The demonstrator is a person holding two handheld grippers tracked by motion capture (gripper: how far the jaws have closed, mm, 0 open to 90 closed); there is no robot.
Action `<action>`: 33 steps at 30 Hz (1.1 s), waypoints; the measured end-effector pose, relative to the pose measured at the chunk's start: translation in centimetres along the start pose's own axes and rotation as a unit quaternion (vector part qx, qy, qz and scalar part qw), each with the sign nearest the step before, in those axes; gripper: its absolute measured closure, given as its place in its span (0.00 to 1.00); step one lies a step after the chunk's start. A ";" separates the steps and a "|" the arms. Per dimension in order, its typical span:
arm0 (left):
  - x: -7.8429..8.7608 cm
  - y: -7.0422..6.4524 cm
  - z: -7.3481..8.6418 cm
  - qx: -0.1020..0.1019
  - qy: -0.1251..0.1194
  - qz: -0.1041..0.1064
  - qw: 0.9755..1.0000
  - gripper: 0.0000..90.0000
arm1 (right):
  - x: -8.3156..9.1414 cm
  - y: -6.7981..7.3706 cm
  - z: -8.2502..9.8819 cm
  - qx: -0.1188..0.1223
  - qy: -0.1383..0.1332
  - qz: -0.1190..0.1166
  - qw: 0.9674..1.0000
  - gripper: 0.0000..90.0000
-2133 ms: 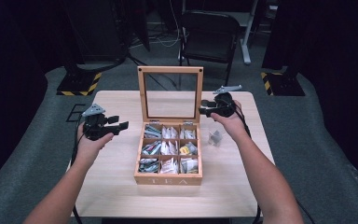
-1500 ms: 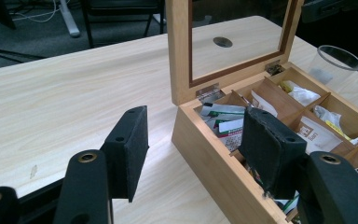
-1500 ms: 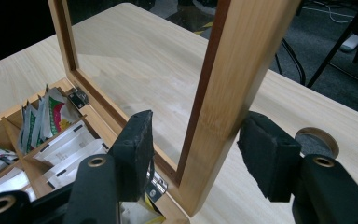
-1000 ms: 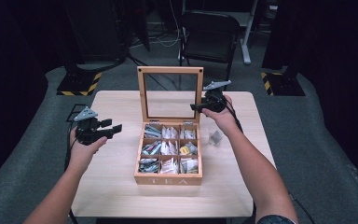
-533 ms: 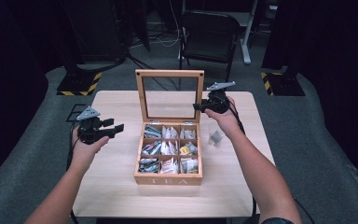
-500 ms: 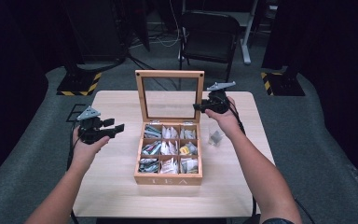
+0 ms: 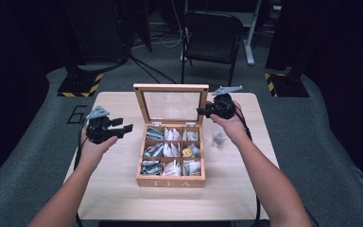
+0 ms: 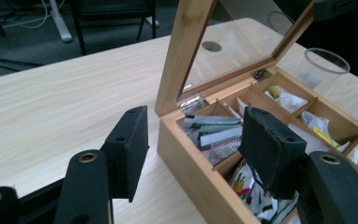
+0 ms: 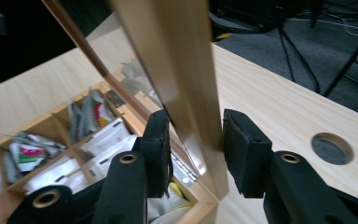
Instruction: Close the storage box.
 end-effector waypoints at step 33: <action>-1.7 -2.2 -3.5 -0.051 -0.019 0.006 0.999 0.61 | 0.6 1.9 1.3 0.039 0.025 -0.001 0.999 0.61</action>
Point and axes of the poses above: each handheld gripper's, and its own axes: x roughly backward along the jaws, z roughly out of its underside, y roughly to its left, the point moved 1 cm from there along -x, roughly forward along the jaws, and after that the axes turned 10 degrees about y, right-handed, at the moved point
